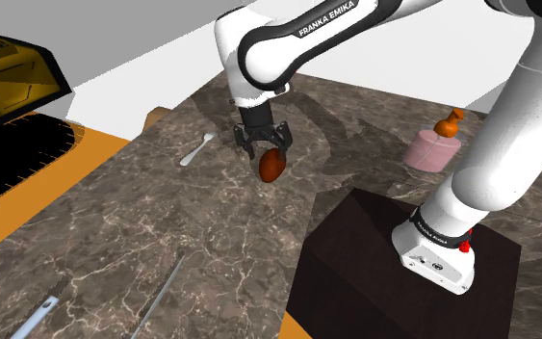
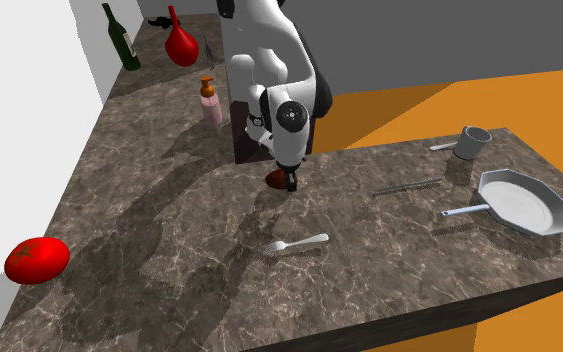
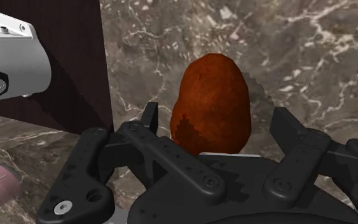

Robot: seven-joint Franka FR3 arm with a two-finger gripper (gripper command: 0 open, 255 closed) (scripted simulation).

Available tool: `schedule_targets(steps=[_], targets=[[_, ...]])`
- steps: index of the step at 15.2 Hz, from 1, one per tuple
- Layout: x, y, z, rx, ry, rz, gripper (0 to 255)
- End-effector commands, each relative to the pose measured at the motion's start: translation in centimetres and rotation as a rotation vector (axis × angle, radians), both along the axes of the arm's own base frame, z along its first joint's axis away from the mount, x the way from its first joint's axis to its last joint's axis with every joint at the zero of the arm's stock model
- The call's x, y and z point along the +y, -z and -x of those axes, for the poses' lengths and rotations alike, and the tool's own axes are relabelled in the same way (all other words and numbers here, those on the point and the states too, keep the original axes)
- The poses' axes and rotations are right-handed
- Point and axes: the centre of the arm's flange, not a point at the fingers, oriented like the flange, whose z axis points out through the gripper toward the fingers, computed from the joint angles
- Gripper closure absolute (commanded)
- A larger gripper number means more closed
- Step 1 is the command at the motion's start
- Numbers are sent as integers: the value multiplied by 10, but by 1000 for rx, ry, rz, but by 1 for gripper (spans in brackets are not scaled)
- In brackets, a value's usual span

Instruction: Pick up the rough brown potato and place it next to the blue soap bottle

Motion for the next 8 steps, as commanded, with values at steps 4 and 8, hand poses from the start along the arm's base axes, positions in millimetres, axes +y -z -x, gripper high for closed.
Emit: schedule_targets(steps=[4, 8], targets=[[-2, 28, 8, 0, 4, 1, 0], [-2, 28, 8, 0, 4, 1, 0]])
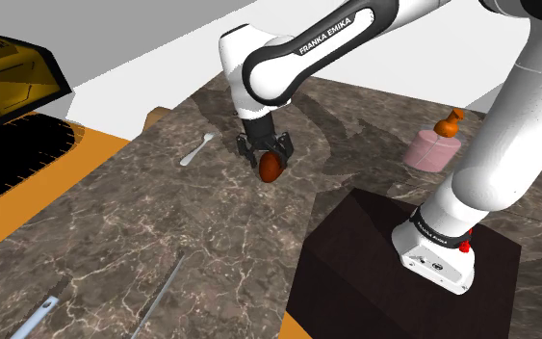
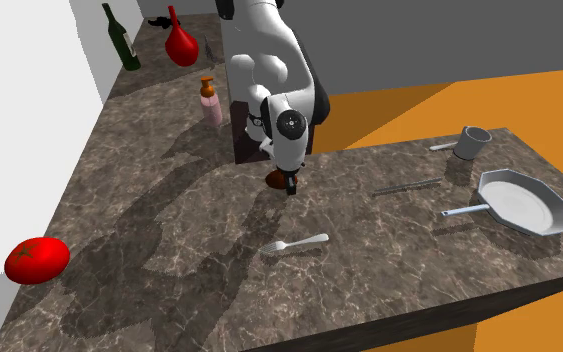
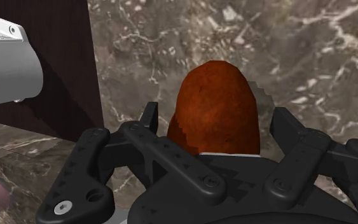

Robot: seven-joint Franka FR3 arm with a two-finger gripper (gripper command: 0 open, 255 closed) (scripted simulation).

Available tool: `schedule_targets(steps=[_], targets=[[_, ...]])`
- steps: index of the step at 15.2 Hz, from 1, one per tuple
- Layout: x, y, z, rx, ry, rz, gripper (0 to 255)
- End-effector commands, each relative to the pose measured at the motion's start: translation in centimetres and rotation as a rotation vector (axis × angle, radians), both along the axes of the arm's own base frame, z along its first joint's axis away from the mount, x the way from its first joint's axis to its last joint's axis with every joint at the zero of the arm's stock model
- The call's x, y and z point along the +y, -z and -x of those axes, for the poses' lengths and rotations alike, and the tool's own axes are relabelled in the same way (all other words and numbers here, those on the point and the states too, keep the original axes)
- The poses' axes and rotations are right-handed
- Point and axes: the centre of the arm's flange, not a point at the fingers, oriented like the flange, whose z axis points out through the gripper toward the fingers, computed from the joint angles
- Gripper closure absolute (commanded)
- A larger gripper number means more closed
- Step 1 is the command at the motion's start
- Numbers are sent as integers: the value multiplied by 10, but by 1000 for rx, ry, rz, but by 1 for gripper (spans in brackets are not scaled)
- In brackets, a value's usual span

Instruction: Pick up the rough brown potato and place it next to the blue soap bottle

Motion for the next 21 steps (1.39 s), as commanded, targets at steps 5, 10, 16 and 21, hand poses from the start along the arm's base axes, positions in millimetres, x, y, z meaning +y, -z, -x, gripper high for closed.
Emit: schedule_targets(steps=[5, 10, 16, 21], targets=[[0, 0, 0, 0, 0, 0, 255], [0, 0, 0, 0, 0, 0, 255], [0, -10, 0, 0, 0, 0, 255], [0, -37, 0, 0, 0, 0, 255]])
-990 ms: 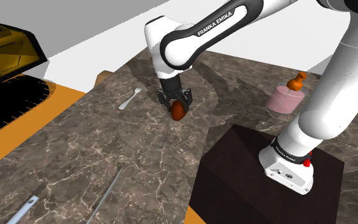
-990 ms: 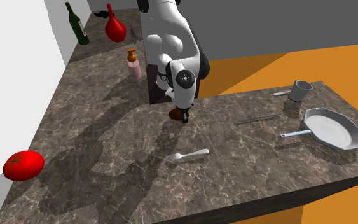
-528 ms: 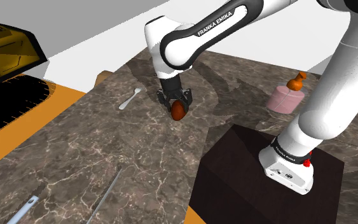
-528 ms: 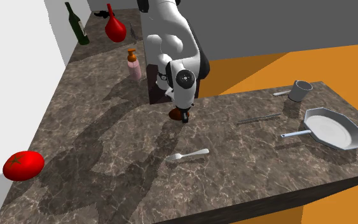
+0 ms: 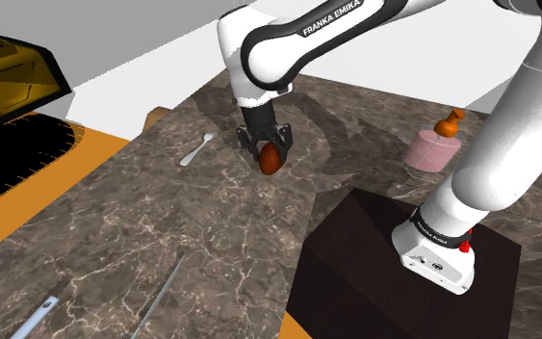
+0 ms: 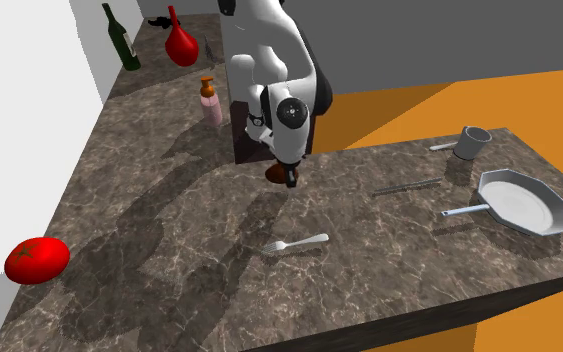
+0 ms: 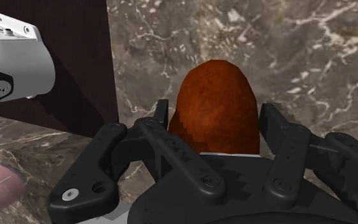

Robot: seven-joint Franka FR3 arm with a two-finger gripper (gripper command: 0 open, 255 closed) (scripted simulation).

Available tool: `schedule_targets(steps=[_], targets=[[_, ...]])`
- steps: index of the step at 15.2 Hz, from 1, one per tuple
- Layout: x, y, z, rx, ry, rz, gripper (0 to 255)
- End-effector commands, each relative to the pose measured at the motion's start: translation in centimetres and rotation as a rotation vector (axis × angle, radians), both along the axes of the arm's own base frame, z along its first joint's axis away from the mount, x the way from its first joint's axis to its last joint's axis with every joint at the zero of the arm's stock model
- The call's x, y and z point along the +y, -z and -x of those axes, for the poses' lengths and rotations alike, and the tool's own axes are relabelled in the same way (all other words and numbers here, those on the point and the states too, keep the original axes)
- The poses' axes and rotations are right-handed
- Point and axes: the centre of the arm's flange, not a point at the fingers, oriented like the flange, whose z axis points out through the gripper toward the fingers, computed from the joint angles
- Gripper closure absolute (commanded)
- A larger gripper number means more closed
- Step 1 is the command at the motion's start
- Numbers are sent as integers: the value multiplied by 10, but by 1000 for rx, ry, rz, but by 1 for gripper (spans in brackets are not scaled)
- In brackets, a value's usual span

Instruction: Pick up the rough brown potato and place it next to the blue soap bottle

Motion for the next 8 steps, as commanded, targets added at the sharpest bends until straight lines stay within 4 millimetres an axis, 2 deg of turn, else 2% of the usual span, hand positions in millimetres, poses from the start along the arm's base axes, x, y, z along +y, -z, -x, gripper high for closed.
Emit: schedule_targets(steps=[1, 8], targets=[[-1, -11, 0, 0, 0, 0, 255], [-1, -48, 0, 0, 0, 0, 255]])
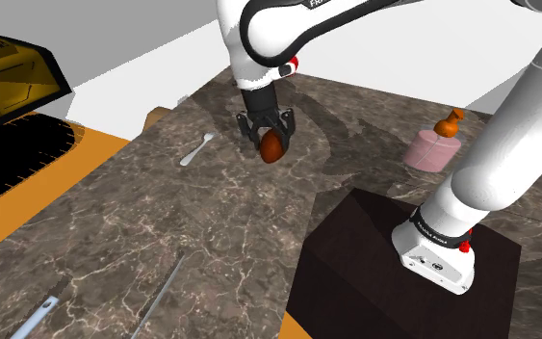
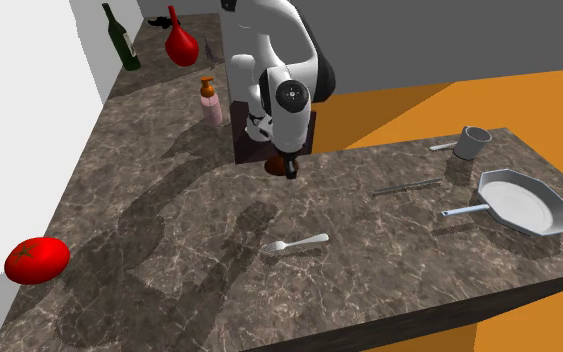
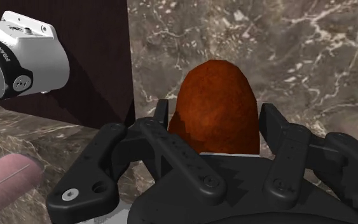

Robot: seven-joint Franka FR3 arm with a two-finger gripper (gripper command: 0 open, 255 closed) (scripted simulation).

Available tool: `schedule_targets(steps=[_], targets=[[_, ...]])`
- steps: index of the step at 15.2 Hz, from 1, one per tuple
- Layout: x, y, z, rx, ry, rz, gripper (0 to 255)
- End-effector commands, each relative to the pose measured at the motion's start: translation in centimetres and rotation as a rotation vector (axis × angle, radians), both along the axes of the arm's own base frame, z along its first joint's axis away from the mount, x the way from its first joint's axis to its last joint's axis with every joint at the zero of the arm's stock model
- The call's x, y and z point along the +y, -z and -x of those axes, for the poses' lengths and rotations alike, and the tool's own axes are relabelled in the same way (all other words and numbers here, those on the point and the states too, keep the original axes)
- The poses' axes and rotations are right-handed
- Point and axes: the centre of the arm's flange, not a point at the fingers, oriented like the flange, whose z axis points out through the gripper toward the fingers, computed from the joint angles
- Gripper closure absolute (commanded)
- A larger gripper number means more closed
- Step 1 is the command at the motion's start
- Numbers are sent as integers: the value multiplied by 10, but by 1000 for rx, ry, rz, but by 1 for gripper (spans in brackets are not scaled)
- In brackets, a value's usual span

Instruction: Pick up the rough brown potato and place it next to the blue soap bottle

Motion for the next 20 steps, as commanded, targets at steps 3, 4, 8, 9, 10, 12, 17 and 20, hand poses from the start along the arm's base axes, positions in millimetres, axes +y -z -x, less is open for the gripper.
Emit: schedule_targets(steps=[3, 4, 8, 9, 10, 12, 17, 20], targets=[[1, -22, 1, 0, 0, 0, 255], [1, -27, 1, 0, 0, 0, 255], [1, -48, 1, 0, 0, 0, 255], [1, -54, 1, 0, 0, 0, 255], [1, -59, 1, 0, 0, 0, 255], [1, -70, 1, 0, 0, 0, 255], [1, -96, 1, 0, 0, 0, 255], [1, -112, 1, 0, 0, 0, 255]])
